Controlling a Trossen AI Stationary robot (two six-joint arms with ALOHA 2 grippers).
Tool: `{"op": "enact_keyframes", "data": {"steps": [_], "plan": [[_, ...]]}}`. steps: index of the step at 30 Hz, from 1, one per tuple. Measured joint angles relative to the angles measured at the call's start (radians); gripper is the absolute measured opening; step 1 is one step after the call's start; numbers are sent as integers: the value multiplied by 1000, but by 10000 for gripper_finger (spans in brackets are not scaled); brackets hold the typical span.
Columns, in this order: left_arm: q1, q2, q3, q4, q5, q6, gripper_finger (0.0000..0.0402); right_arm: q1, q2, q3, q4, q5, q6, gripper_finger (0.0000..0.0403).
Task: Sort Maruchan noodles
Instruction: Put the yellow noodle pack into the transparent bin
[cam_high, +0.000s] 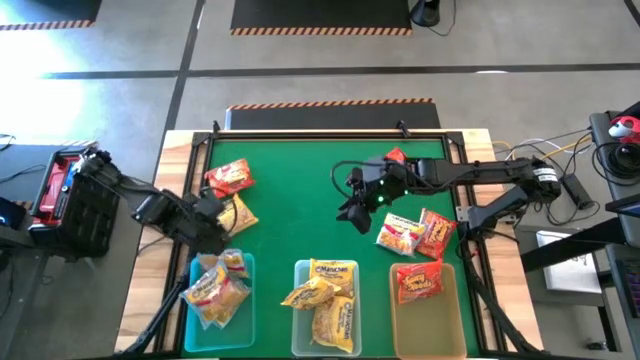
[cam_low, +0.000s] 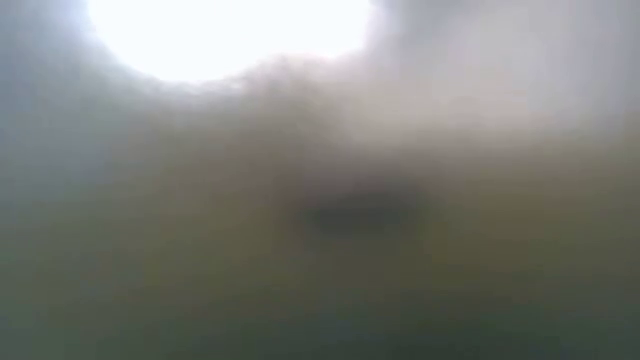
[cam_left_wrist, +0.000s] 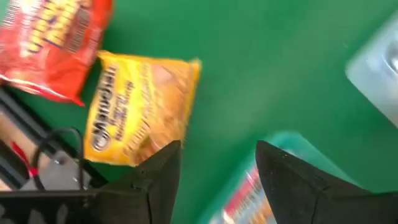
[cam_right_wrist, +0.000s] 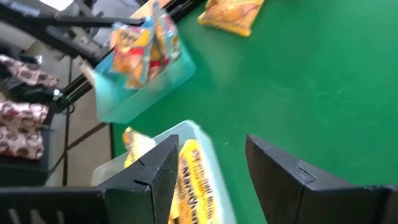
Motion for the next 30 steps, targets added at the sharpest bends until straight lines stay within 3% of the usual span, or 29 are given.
{"op": "enact_keyframes", "data": {"steps": [6, 13, 17, 20, 30], "plan": [[164, -9, -154, 25, -6, 23, 190, -66, 0, 0, 0, 1, -40, 174], [406, -31, -366, 289, -11, 30, 190, -121, 0, 0, 0, 7, -65, 174], [510, 8, -385, 323, -19, 45, 190, -137, 1, 0, 0, 8, -68, 174], [554, 46, -389, 326, -14, 54, 190, -138, 1, 0, -1, 8, -80, 173], [573, 217, -367, 390, 147, 113, 190, -138, 1, 0, -1, 7, -95, 173]]}}
